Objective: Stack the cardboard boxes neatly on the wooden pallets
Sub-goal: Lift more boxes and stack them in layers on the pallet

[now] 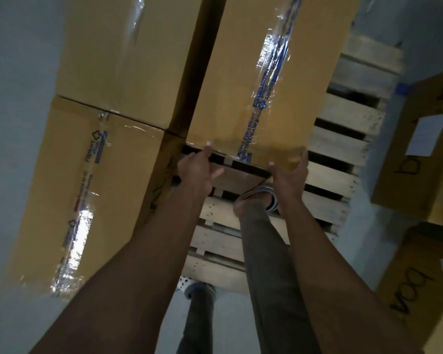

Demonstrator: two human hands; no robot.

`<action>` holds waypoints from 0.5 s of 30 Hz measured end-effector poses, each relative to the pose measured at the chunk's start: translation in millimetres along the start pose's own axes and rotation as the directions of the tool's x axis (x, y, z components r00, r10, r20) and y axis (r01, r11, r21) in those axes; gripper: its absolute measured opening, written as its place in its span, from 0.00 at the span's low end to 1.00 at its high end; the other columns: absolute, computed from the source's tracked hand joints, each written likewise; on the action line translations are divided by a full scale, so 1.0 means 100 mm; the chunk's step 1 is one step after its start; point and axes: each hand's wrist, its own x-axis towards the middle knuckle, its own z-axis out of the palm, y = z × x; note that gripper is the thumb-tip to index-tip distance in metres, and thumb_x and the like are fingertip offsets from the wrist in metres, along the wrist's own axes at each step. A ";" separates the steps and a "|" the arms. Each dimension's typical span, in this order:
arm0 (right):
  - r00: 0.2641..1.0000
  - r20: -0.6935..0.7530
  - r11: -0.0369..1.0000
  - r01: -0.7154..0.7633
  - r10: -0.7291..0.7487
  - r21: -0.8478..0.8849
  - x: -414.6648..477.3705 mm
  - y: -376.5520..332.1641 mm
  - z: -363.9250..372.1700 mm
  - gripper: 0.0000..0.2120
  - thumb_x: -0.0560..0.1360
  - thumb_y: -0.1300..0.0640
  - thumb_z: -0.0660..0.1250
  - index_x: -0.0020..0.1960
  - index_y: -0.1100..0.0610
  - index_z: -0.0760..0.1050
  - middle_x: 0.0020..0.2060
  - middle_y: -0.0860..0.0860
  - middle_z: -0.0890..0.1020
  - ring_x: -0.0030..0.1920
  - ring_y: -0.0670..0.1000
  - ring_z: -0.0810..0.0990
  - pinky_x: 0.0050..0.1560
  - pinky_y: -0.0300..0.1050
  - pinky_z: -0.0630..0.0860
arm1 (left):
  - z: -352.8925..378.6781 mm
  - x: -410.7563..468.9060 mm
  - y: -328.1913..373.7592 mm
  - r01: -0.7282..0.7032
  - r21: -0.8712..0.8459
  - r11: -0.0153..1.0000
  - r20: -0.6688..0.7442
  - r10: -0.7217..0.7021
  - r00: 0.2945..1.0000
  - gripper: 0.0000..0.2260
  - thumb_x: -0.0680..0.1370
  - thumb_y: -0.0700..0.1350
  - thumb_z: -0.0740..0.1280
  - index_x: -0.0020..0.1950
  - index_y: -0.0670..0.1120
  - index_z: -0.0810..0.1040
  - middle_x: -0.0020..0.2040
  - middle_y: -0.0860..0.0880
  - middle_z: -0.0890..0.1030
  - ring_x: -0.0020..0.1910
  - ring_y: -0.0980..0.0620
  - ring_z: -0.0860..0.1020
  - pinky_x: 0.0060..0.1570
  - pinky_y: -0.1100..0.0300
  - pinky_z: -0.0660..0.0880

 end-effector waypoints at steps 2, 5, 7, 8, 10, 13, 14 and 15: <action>1.000 -0.003 0.998 0.027 -0.027 -0.063 0.06 -0.02 0.02 0.47 0.74 0.58 0.75 0.82 0.44 0.52 0.77 0.52 0.63 0.74 0.56 0.68 0.72 0.56 0.70 | 0.00 0.11 0.12 0.011 -0.003 1.000 0.004 -0.011 1.000 0.17 0.76 0.43 0.75 0.61 0.37 0.78 0.55 0.41 0.81 0.53 0.40 0.82 0.43 0.46 0.85; 0.999 -0.022 0.991 0.042 -0.045 -0.124 0.13 -0.04 0.06 0.49 0.72 0.59 0.76 0.82 0.43 0.50 0.78 0.50 0.65 0.75 0.56 0.67 0.73 0.60 0.68 | 0.01 0.22 0.27 0.015 0.034 0.999 0.000 -0.015 1.000 0.17 0.76 0.38 0.75 0.62 0.36 0.77 0.55 0.38 0.83 0.47 0.41 0.84 0.40 0.49 0.85; 0.998 -0.030 0.988 0.048 -0.053 -0.148 0.15 -0.03 0.10 0.49 0.71 0.59 0.76 0.82 0.42 0.50 0.78 0.50 0.66 0.75 0.55 0.67 0.74 0.61 0.68 | -0.01 0.29 0.29 0.028 0.025 0.999 -0.041 -0.027 0.999 0.18 0.76 0.37 0.75 0.64 0.37 0.78 0.52 0.39 0.84 0.43 0.44 0.86 0.37 0.53 0.85; 0.998 -0.024 0.987 0.058 -0.062 -0.151 0.16 -0.04 0.11 0.49 0.72 0.59 0.76 0.82 0.42 0.50 0.78 0.49 0.66 0.76 0.55 0.67 0.73 0.60 0.68 | -0.02 0.30 0.29 0.020 0.014 1.000 -0.059 -0.020 0.998 0.19 0.75 0.37 0.75 0.65 0.38 0.78 0.51 0.39 0.84 0.41 0.45 0.86 0.37 0.54 0.84; 0.995 0.010 0.981 0.099 -0.098 -0.166 0.19 -0.08 0.14 0.49 0.73 0.61 0.75 0.82 0.43 0.50 0.78 0.49 0.65 0.76 0.55 0.67 0.74 0.59 0.68 | 0.00 0.36 0.28 -0.028 -0.035 0.999 -0.081 0.025 0.996 0.19 0.75 0.38 0.76 0.65 0.38 0.78 0.51 0.39 0.85 0.40 0.46 0.86 0.38 0.52 0.85; 0.981 0.093 0.952 0.191 -0.173 -0.241 0.28 -0.18 0.18 0.47 0.74 0.63 0.74 0.83 0.47 0.49 0.79 0.51 0.65 0.76 0.55 0.66 0.75 0.56 0.67 | 0.03 0.42 0.32 -0.059 -0.108 0.992 -0.100 0.048 0.994 0.14 0.76 0.38 0.75 0.60 0.35 0.80 0.52 0.37 0.84 0.41 0.44 0.85 0.40 0.50 0.85; 0.977 0.104 0.940 0.208 -0.186 -0.269 0.30 -0.21 0.19 0.47 0.75 0.63 0.73 0.83 0.48 0.49 0.79 0.51 0.64 0.76 0.55 0.66 0.75 0.55 0.66 | 0.03 0.43 0.35 -0.052 -0.114 0.992 -0.109 0.039 0.993 0.13 0.76 0.38 0.75 0.58 0.34 0.81 0.51 0.37 0.84 0.42 0.44 0.85 0.39 0.50 0.85; 0.975 0.107 0.932 0.219 -0.196 -0.289 0.32 -0.24 0.20 0.47 0.75 0.63 0.73 0.83 0.48 0.49 0.79 0.51 0.64 0.76 0.54 0.66 0.75 0.53 0.66 | 0.03 0.45 0.37 -0.044 -0.122 0.992 -0.108 0.031 0.994 0.13 0.76 0.37 0.75 0.57 0.33 0.81 0.50 0.37 0.84 0.42 0.43 0.85 0.39 0.50 0.85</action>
